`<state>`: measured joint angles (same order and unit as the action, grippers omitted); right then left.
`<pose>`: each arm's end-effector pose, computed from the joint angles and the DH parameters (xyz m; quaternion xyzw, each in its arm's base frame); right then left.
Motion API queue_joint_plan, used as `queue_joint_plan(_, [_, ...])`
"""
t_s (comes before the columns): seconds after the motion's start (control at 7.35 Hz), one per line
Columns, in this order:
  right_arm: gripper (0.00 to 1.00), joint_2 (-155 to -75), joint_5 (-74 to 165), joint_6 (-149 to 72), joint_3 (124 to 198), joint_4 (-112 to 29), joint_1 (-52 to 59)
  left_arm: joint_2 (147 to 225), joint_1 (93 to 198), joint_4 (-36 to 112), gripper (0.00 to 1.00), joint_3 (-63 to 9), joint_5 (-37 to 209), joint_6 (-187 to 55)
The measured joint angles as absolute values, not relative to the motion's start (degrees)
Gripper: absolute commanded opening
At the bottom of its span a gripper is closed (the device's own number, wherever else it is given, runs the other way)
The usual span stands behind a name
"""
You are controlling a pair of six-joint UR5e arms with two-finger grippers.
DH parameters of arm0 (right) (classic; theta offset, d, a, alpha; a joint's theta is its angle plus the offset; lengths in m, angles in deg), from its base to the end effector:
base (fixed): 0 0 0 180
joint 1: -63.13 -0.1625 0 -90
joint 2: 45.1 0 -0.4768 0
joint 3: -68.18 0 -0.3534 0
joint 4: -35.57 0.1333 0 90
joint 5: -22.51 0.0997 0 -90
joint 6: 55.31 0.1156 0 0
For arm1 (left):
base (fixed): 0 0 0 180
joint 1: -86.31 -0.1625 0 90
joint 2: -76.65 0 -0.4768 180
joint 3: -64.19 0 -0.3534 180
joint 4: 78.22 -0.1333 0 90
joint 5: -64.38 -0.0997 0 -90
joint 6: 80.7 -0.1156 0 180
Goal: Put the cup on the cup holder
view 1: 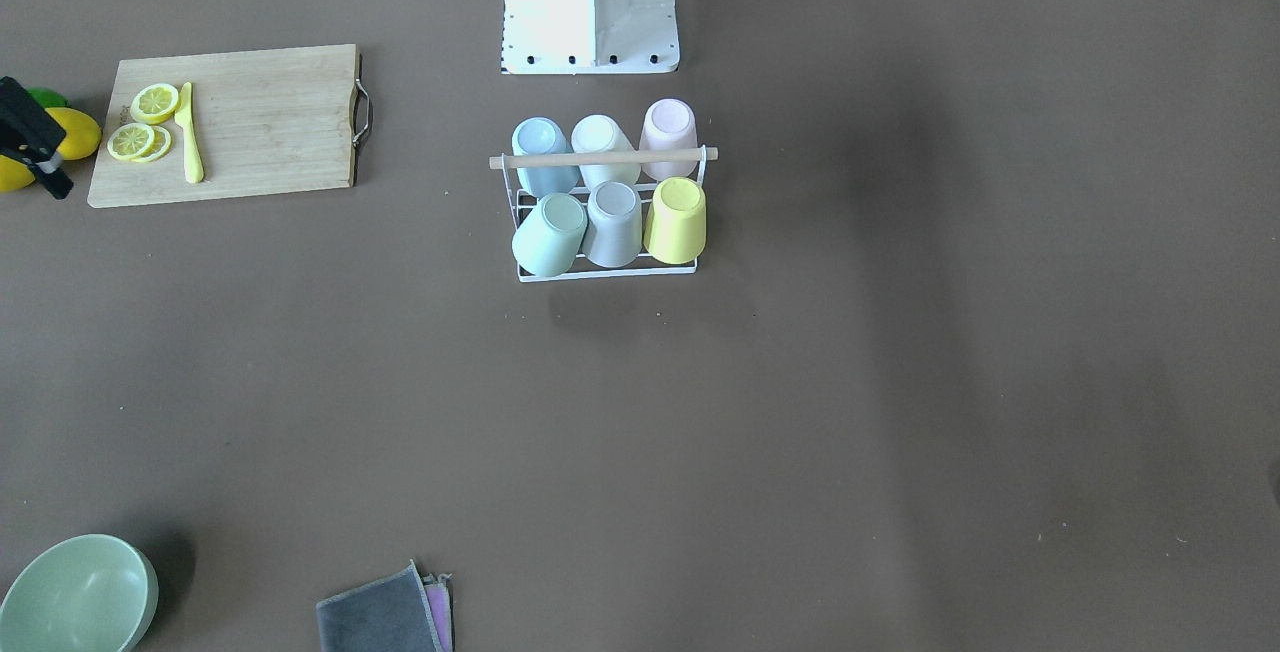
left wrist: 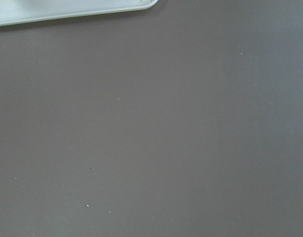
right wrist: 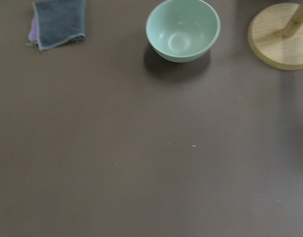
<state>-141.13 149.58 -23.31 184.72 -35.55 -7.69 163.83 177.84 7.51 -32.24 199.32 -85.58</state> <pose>-0.0767 -0.4143 0.5209 0.1589 -0.4079 -0.0068 0.8990 -0.0631 -0.4265 0.6994 0.0161 0.3819 0.0248 0.9237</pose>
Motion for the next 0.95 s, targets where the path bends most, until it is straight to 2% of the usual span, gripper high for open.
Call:
queue_joint_plan(0.27, [1.0,-143.31,154.4,-49.44,173.3,-38.76,-19.34,162.11,178.3,7.71,0.98,-33.17,199.22,-85.63])
queue_joint_plan(0.54, [1.0,-141.79,156.04,-65.2,163.86,-45.39,-27.02,161.5,178.44,7.64,0.98,-33.48,198.57,-85.7])
queue_joint_plan(0.95, [1.0,-135.17,158.38,-68.26,160.04,-63.49,-31.42,161.47,178.49,7.46,0.98,-33.47,197.94,-85.63])
